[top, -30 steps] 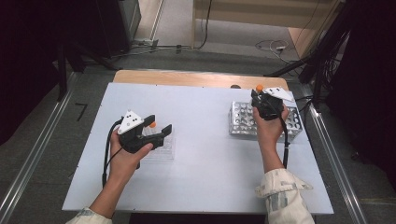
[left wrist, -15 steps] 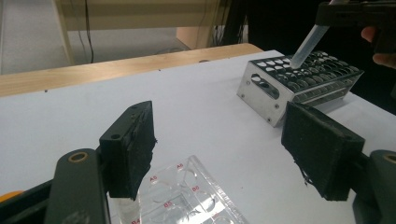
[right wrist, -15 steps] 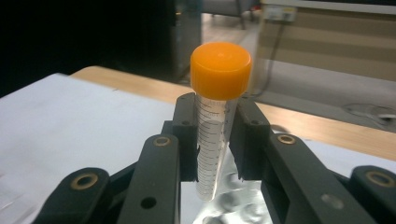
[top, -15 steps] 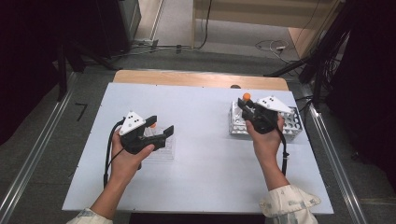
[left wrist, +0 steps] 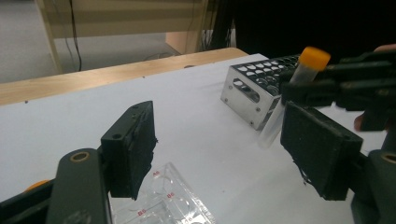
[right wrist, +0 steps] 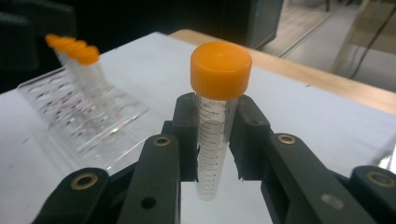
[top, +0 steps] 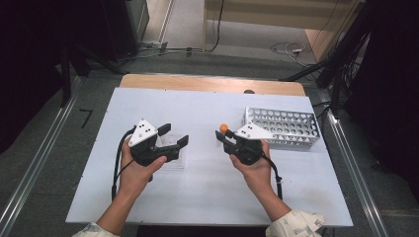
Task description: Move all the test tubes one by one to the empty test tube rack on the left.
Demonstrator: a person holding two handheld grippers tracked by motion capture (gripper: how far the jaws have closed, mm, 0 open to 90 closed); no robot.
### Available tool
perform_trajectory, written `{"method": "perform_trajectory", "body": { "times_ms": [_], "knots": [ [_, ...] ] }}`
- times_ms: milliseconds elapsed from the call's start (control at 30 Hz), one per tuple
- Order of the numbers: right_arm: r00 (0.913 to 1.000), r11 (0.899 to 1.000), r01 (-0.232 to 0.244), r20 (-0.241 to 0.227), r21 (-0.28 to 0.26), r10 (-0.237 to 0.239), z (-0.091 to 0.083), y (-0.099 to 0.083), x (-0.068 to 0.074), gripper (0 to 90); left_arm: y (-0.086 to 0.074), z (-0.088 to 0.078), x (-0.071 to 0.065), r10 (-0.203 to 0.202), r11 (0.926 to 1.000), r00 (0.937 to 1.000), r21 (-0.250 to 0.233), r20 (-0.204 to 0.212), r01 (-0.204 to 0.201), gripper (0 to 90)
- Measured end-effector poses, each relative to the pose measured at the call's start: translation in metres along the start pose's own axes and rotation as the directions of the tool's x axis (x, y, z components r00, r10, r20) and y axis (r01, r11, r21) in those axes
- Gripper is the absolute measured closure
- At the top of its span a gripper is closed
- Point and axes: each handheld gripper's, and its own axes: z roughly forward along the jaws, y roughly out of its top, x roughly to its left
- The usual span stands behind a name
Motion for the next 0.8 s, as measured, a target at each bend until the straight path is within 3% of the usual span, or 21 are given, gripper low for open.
{"method": "perform_trajectory", "body": {
  "times_ms": [200, 433, 800],
  "knots": [
    [0.9976, 0.999, 0.026, -0.066, 0.045, -0.023, 0.013, -0.009, 0.02, 71.3, -0.001, 0.002, -0.008, 0.018, 0.9998, 0.999, -0.002, 0.042, -0.018, 33.1],
    [0.9906, 0.996, 0.06, -0.127, 0.062, -0.052, 0.019, -0.012, 0.042, 71.3, -0.004, 0.01, -0.028, 0.077, 0.997, 0.991, -0.002, 0.11, -0.077, 39.0],
    [0.9847, 0.996, 0.072, -0.162, 0.053, -0.063, 0.018, -0.011, 0.053, 71.3, -0.01, 0.018, -0.036, 0.119, 0.9917, 0.9846, 0.031, 0.128, -0.124, 55.1]
  ]
}}
